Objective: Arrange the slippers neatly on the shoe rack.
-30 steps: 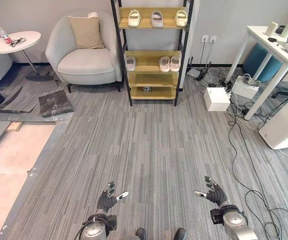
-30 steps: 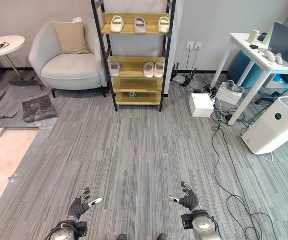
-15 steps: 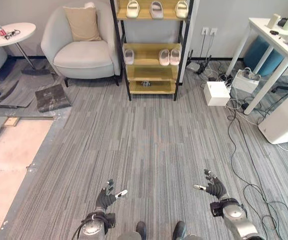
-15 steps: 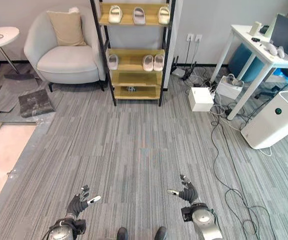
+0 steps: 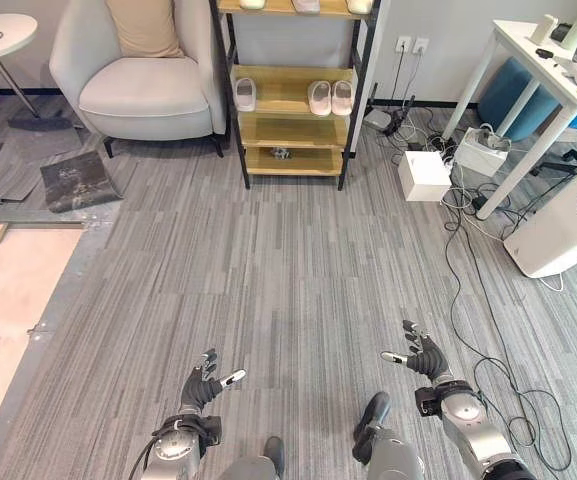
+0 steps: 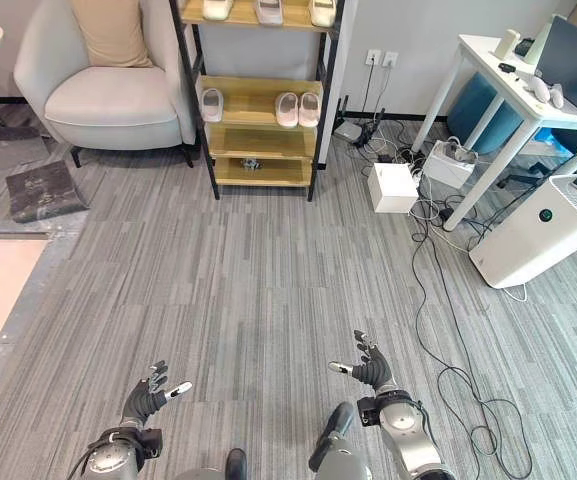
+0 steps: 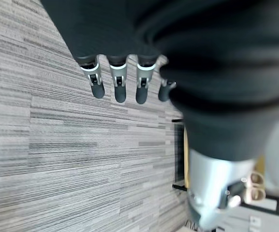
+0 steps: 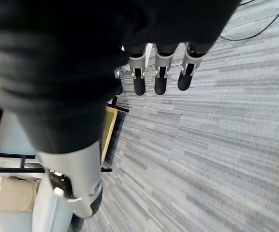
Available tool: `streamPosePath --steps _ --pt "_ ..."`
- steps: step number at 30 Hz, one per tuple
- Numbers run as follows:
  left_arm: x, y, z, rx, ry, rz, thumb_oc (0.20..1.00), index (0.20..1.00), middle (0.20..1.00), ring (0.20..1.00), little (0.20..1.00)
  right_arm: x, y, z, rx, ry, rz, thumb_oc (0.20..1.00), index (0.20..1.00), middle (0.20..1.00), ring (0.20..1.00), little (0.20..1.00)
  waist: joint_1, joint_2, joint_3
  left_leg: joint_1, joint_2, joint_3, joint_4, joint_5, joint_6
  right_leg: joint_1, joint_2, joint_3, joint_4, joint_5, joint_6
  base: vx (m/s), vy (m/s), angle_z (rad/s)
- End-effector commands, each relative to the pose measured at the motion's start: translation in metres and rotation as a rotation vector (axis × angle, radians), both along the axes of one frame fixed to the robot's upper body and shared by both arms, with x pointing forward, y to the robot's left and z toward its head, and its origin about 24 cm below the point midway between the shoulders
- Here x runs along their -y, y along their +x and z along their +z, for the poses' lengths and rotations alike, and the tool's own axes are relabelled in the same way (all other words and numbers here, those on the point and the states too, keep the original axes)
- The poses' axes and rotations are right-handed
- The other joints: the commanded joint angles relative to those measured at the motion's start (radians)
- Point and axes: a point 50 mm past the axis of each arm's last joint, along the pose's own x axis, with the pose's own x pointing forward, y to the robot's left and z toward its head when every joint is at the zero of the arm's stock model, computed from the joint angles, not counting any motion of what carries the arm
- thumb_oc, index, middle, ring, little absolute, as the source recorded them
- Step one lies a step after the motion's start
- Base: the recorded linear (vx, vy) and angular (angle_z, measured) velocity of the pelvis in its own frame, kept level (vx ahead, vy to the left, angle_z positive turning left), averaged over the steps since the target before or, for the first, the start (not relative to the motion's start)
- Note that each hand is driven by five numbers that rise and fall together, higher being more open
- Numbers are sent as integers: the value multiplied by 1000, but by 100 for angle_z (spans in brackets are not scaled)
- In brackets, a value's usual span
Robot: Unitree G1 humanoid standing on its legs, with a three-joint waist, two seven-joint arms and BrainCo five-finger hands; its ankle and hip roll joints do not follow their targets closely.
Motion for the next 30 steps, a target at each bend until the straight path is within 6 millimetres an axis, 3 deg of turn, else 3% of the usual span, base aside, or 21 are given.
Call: streamPosePath --steps 1,4,6,7,8,10,12,13,14,15,16,17,18,19,21,24,25,26,27,28,30 --pt "4 12 15 100 -2 -31 1000 1000 1000 1000 1000 12 16 23 124 -29 -13 1000 1000 1000 1000 1000 8 19 -44 39 24 -29 88 -173 -29 41 62 -4 16 23 15 464 -156 37" --pt "4 10 13 91 -13 -17 1000 1000 1000 1000 1000 15 15 24 123 -22 -22 1000 1000 1000 1000 1000 2 28 -55 28 41 -42 166 -185 -45 53 84 -14 22 -2 -6 200 -88 15" --pt "8 10 13 98 -32 -17 1000 1000 1000 1000 1000 17 17 27 144 -11 -22 1000 1000 1000 1000 1000 14 34 -37 -76 42 -42 396 -121 -93 94 113 -15 12 -43 -45 193 -120 0" --pt "8 11 13 98 -32 -17 1000 1000 1000 1000 1000 17 17 28 144 -11 -22 1000 1000 1000 1000 1000 13 35 -38 -79 43 -42 400 -123 -94 93 114 -15 11 -43 -45 134 -109 -16" --pt "12 16 16 116 -45 -27 1000 1000 1000 1000 1000 19 20 30 154 -9 -28 1000 1000 1000 1000 1000 28 29 -16 -146 36 -49 522 -59 -132 122 124 -18 6 -62 -64 83 -58 -25" --pt "14 18 17 124 -48 -34 1000 1000 1000 1000 1000 19 20 30 153 -8 -30 1000 1000 1000 1000 1000 32 25 -5 -178 44 -44 538 -39 -141 129 128 -24 7 -74 -73 114 -64 -19" --pt "17 22 19 132 -49 -54 1000 1000 1000 1000 1000 18 20 28 145 3 -41 1000 1000 1000 1000 1000 39 11 7 -246 58 -15 492 -53 -129 150 131 -38 -7 -92 -74 182 -45 25" --pt "14 22 19 130 -35 -55 1000 1000 1000 1000 1000 17 18 25 135 15 -50 1000 1000 1000 1000 1000 49 -8 1 -286 65 1 411 -96 -101 169 138 -42 -24 -110 -69 245 0 42" --pt "12 22 19 126 -23 -54 1000 1000 1000 1000 1000 15 19 25 135 16 -46 1000 1000 1000 1000 1000 56 -14 -2 -309 77 0 344 -76 -95 177 146 -31 -33 -116 -63 337 27 29" --pt "11 21 19 121 -16 -54 1000 1000 1000 1000 1000 14 20 25 136 17 -43 1000 1000 1000 1000 1000 63 -13 -4 -335 103 -4 269 -22 -100 192 162 -22 -42 -124 -60 180 37 -4" --pt "11 21 19 121 -16 -54 1000 1000 1000 1000 1000 14 20 25 136 17 -43 1000 1000 1000 1000 1000 64 -14 -4 -332 103 -3 263 -18 -100 193 161 -21 -42 -124 -61 276 99 -7" --pt "8 23 20 117 3 -56 1000 1000 1000 1000 1000 10 22 25 141 19 -36 1000 1000 1000 1000 1000 77 -9 -2 -381 162 -7 125 84 -115 218 183 -10 -54 -147 -57 184 69 -8" --pt "8 23 20 117 3 -56 1000 1000 1000 1000 1000 10 22 25 141 19 -36 1000 1000 1000 1000 1000 77 -9 -2 -378 162 -6 120 87 -116 218 183 -10 -53 -147 -58 373 184 -4" --pt "7 25 21 116 18 -57 1000 1000 1000 1000 1000 8 25 28 154 18 -30 1000 1000 1000 1000 1000 89 -4 3 -421 187 -7 31 138 -127 244 193 2 -64 -163 -53 192 109 -15" --pt "6 25 22 121 19 -58 1000 1000 1000 1000 1000 8 26 29 156 16 -25 1000 1000 1000 1000 1000 92 2 2 -413 188 -10 27 156 -131 255 196 12 -61 -165 -52 239 157 -18" --pt "1 20 20 110 10 -37 1000 1000 1000 1000 1000 0 32 33 174 19 6 1000 1000 1000 1000 1000 104 10 -26 -376 153 -46 38 159 -110 258 191 43 -18 -183 -42 334 284 -25" --pt "0 19 18 100 15 -36 1000 1000 1000 1000 1000 -6 35 34 179 38 12 1000 1000 1000 1000 1000 109 3 -28 -369 126 -36 84 126 -87 258 155 71 68 -202 -28 285 283 -19" --pt "0 19 18 100 15 -36 1000 1000 1000 1000 1000 -6 35 34 179 38 11 1000 1000 1000 1000 1000 109 3 -30 -372 126 -36 85 127 -86 255 155 71 68 -200 -28 380 417 -7" --pt "-1 19 18 94 30 -47 1000 1000 1000 1000 1000 -13 37 34 178 52 28 1000 1000 1000 1000 1000 111 0 -25 -356 95 -21 123 88 -47 214 100 102 221 -192 4 172 217 2" --pt "-1 19 18 94 30 -48 1000 1000 1000 1000 1000 -13 37 34 179 52 27 1000 1000 1000 1000 1000 112 1 -27 -359 95 -20 123 89 -46 211 100 103 221 -190 4 358 418 0" --pt "0 19 20 104 28 -59 1000 1000 1000 1000 1000 -18 38 34 177 55 42 1000 1000 1000 1000 1000 101 10 -17 -302 51 3 135 46 3 168 30 102 407 -93 38 295 325 -32"
